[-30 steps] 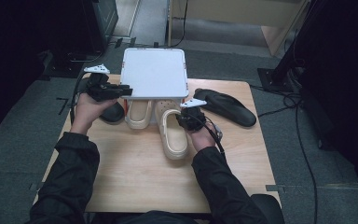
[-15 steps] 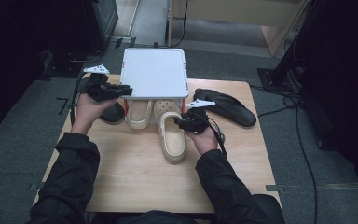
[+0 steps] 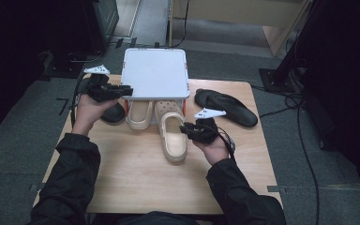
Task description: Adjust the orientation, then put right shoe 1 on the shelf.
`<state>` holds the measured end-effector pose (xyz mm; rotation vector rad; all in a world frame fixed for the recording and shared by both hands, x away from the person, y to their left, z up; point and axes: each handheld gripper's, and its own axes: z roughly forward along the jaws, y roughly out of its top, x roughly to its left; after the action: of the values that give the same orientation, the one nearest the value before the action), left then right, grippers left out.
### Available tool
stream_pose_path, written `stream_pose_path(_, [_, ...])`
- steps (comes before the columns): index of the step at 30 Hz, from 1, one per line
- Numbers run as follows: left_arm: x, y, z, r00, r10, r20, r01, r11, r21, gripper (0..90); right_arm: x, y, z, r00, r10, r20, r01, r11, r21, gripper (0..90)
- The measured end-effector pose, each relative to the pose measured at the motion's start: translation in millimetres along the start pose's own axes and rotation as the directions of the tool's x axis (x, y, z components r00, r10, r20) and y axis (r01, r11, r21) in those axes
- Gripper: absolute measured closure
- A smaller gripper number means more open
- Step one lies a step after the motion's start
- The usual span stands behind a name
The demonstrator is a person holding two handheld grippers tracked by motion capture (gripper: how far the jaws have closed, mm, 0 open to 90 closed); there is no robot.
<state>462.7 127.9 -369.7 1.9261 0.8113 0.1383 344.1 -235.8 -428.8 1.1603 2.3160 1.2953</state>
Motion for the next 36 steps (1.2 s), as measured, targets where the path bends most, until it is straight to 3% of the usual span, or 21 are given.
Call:
stream_pose_path(4, [-0.1,-0.1,0.0,1.0,0.0,-0.001,0.0,1.0,0.0,73.0,8.9,-15.5,-2.4,0.9981,-0.048,-0.038,0.049,0.999,0.019,72.9])
stream_pose_path(9, [-0.6,-0.7,0.1,1.0,-0.001,0.003,0.001,1.0,-0.003,73.0,15.5,-31.0,-6.4,0.994,-0.073,-0.082,0.075,0.997,0.022,73.7])
stream_pose_path(20, [-1.7,-0.9,0.3,1.0,0.005,0.001,-0.005,1.0,-0.001,74.6,27.5,-54.2,-13.5,0.9815,-0.138,-0.132,0.143,0.989,0.029,76.3])
stream_pose_path(25, [-2.8,-0.8,0.6,1.0,0.01,-0.002,-0.01,1.0,0.001,75.9,30.4,-60.5,-11.8,0.9796,-0.134,-0.15,0.142,0.989,0.043,79.5])
stream_pose_path(30, [-1.9,-1.2,0.6,1.0,0.007,0.003,-0.007,1.0,-0.002,76.4,31.6,-64.3,-7.6,0.9788,-0.104,-0.177,0.122,0.988,0.094,83.3])
stream_pose_path(33, [-1.6,-1.5,0.6,1.0,0.006,0.006,-0.006,1.0,-0.003,76.7,34.6,-66.4,-5.5,0.9757,-0.118,-0.184,0.14,0.984,0.109,83.6])
stream_pose_path(36, [-1.7,-1.5,0.5,1.0,0.006,0.004,-0.006,1.0,-0.003,76.8,38.6,-74.3,5.4,0.9704,-0.165,-0.176,0.195,0.966,0.171,84.0])
